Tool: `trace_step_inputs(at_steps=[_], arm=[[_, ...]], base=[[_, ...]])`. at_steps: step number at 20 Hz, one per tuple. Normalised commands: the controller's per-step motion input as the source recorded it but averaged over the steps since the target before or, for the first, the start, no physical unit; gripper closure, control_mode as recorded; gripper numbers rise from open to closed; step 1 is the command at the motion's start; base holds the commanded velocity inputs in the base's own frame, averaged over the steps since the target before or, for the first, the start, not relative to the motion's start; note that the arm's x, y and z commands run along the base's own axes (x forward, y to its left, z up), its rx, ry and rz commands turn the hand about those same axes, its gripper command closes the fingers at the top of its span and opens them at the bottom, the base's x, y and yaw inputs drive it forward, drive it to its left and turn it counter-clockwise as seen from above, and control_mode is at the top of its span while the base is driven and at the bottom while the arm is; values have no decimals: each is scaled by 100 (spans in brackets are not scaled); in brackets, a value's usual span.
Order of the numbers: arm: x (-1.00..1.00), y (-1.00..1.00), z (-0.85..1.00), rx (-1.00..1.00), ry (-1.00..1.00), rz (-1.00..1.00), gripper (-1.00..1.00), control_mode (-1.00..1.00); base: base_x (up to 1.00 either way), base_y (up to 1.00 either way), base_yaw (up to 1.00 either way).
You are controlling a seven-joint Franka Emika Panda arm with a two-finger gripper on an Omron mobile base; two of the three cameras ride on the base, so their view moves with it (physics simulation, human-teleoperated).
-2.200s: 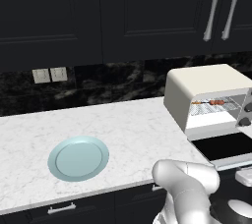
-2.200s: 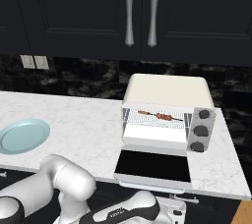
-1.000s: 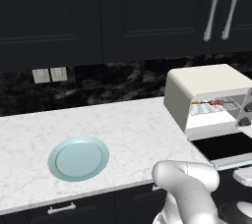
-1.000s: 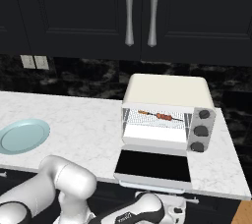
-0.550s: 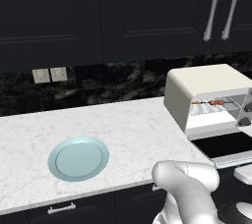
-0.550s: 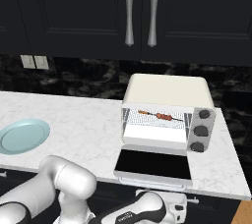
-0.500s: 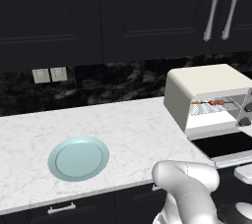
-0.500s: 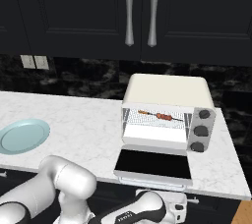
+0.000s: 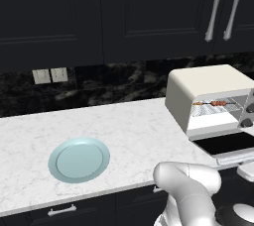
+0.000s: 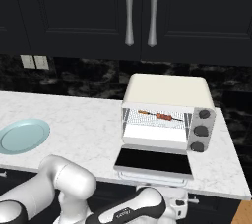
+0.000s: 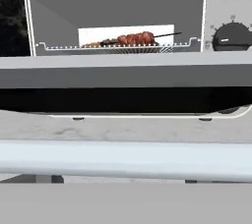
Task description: Pick up the kebab skewer and baguette bread, and place them inside the toaster oven. Close the toaster oven door and start by setting the timer.
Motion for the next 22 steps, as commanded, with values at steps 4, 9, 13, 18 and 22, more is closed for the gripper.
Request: trace_step_inputs(at_steps=[4,9,13,18,22], arm=[[20,0,29,0,0,0,-100,-100],[26,0,30,0,0,0,-100,-100],[32,0,27,0,0,0,-100,-100],[35,0,18,0,0,0,-100,-100],[39,0,11,0,0,0,-100,-100]], base=[[0,0,0],[0,0,0],[0,0,0],[0,0,0],[0,0,0]])
